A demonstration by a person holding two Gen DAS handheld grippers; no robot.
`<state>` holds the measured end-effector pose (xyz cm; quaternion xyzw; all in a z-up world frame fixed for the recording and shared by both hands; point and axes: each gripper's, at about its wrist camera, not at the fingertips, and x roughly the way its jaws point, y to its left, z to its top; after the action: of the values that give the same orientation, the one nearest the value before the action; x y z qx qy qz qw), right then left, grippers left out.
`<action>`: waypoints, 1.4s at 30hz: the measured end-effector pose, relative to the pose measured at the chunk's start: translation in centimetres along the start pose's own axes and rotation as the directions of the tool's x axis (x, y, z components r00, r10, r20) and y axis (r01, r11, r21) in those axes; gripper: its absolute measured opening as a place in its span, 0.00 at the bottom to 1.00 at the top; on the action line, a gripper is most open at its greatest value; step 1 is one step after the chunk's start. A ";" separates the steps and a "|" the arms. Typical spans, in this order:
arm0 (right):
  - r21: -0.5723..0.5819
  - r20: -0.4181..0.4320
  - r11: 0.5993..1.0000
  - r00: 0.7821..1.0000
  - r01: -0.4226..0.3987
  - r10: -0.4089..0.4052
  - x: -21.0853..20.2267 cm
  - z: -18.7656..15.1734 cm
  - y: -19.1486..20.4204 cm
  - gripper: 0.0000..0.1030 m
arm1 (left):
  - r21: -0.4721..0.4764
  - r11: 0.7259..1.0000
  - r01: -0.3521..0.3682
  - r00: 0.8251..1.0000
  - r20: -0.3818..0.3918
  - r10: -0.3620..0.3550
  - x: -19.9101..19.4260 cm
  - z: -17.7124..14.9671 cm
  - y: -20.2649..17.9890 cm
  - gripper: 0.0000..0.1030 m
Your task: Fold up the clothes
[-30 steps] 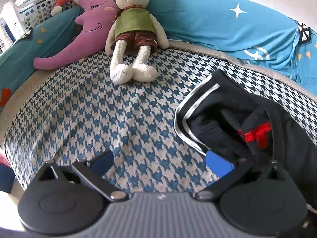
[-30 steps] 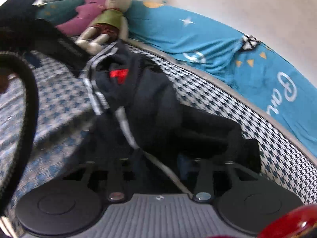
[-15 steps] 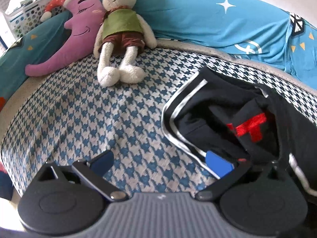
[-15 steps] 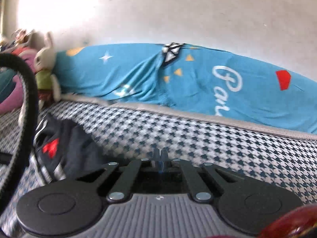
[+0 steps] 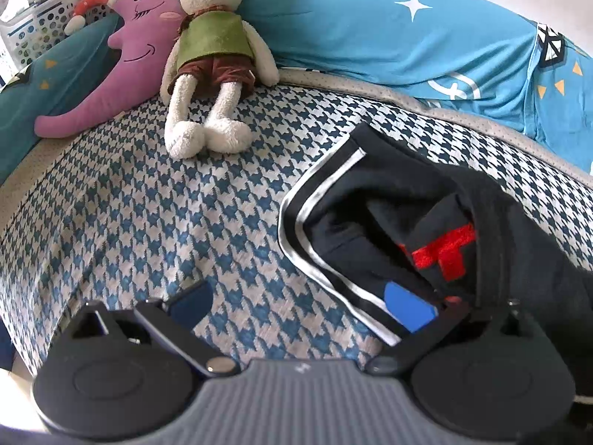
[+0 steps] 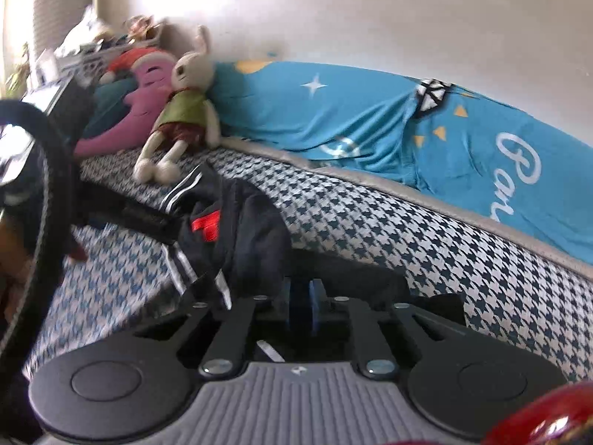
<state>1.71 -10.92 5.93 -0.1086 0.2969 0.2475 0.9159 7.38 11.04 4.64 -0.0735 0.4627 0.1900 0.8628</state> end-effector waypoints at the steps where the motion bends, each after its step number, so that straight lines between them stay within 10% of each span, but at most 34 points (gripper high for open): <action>1: -0.012 0.002 1.000 1.000 0.010 -0.010 0.0 -0.1 0.2 0.20 | -0.001 1.000 0.000 1.000 0.001 0.000 0.0 0.0 0.0 1.00; 10: -0.101 0.032 0.994 0.998 -0.048 0.051 -1.2 -0.5 2.8 0.35 | -0.010 1.000 -0.001 1.000 0.002 0.001 -0.1 0.0 0.0 1.00; 21: -0.244 -0.053 0.968 0.996 0.057 -0.072 5.1 -2.2 3.7 0.62 | 0.042 0.999 0.001 1.000 0.004 -0.001 0.4 0.4 -0.7 1.00; 30: -0.043 -0.029 0.995 0.996 0.085 -0.086 5.2 -0.4 -0.9 0.17 | 0.094 0.995 0.014 1.000 0.007 -0.014 0.8 1.6 -1.5 1.00; 42: 0.233 0.064 0.942 0.963 0.240 -0.262 5.1 3.3 -7.5 0.13 | 0.137 0.990 -0.005 1.000 0.021 0.002 2.1 2.7 -2.8 1.00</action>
<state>10.82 -14.16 5.90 -0.0301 0.2629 0.0986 0.9593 11.62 9.85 4.25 -0.0109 0.4657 0.1602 0.8703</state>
